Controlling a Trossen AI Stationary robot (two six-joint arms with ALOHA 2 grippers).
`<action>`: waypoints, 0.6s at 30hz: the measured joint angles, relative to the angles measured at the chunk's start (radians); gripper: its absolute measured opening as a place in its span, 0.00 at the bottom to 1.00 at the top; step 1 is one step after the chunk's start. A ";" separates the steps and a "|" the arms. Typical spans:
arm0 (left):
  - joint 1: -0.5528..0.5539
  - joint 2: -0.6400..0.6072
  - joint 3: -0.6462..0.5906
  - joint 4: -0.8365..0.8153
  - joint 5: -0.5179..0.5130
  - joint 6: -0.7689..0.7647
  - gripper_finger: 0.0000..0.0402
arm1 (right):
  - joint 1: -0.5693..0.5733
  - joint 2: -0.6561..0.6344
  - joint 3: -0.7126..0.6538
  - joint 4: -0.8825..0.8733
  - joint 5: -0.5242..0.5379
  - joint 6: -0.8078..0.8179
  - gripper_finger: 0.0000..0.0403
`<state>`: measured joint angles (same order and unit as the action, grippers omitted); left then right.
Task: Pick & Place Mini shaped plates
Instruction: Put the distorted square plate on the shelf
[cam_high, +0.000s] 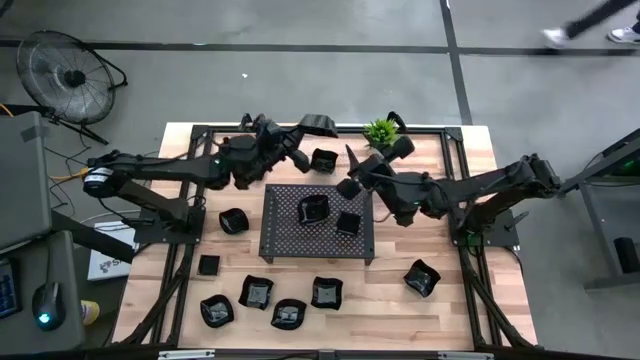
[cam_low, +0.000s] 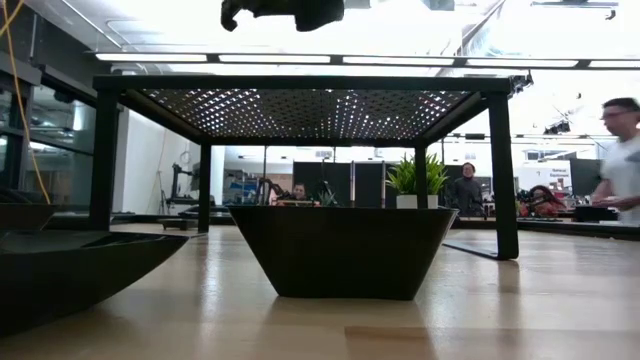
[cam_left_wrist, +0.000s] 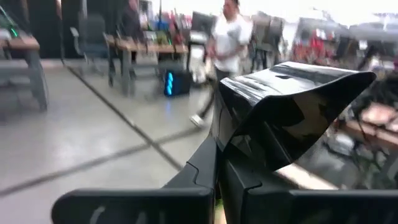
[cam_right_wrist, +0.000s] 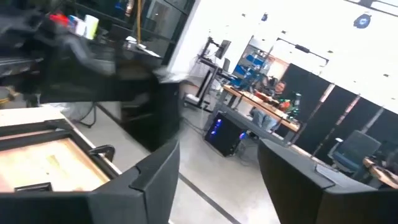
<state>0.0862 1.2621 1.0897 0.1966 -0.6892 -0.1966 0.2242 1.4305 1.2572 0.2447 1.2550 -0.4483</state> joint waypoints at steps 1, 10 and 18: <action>0.012 -0.024 0.000 -0.065 0.022 -0.025 0.00 | 0.010 -0.013 0.000 0.000 0.022 -0.007 0.54; 0.125 -0.196 0.000 -0.556 0.330 -0.257 0.00 | 0.054 -0.123 0.000 -0.009 0.170 -0.072 0.54; 0.197 -0.253 0.000 -0.811 0.682 -0.257 0.00 | 0.053 -0.163 0.000 -0.026 0.239 -0.117 0.54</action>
<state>0.2837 1.0088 1.0901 -0.6147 -0.0075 -0.4539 0.2774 1.2675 1.2572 0.2189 1.4939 -0.5654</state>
